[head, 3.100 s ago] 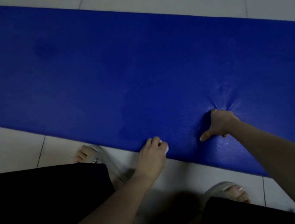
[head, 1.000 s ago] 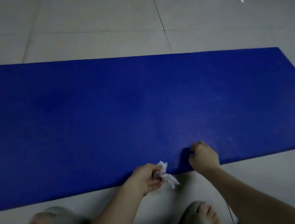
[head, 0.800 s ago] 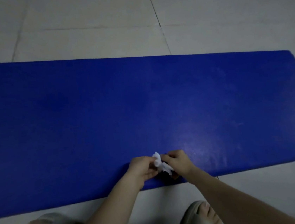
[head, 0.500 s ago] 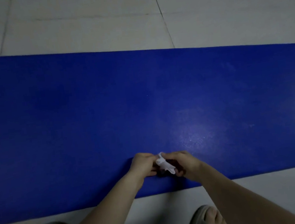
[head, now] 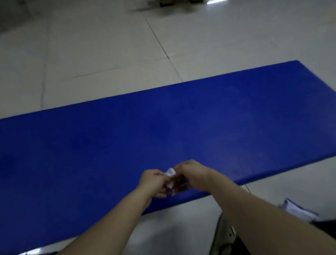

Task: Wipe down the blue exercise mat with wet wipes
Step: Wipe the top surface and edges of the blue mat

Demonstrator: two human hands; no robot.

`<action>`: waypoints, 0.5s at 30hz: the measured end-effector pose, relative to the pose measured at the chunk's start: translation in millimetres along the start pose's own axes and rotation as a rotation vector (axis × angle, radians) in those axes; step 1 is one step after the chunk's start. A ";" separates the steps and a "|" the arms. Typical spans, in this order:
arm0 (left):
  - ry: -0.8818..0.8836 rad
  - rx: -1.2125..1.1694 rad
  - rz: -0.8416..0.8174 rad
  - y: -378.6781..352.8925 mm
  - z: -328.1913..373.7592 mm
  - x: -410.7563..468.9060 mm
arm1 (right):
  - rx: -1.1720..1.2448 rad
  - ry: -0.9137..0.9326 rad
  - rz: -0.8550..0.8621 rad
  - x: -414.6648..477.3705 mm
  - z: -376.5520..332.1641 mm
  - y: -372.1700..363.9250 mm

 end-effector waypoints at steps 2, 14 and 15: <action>0.032 -0.070 0.012 6.0 14.2 -16.1 | -0.332 0.111 0.069 -25.0 -21.1 -4.7; 0.031 -0.150 -0.111 56.2 36.2 -32.9 | -0.687 0.429 0.391 -64.1 -45.3 -52.6; 0.006 -0.016 -0.113 55.4 34.0 -26.5 | -0.732 0.415 0.424 -62.7 -41.8 -50.7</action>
Point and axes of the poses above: each hand's wrist, its own x-axis towards the middle knuckle, its own y-axis out of the back of the hand, z = x × y, the point moved 2 cm from there along x, towards the middle knuckle, and after that the axes turned 9 degrees about -y, right-handed, at the moved point
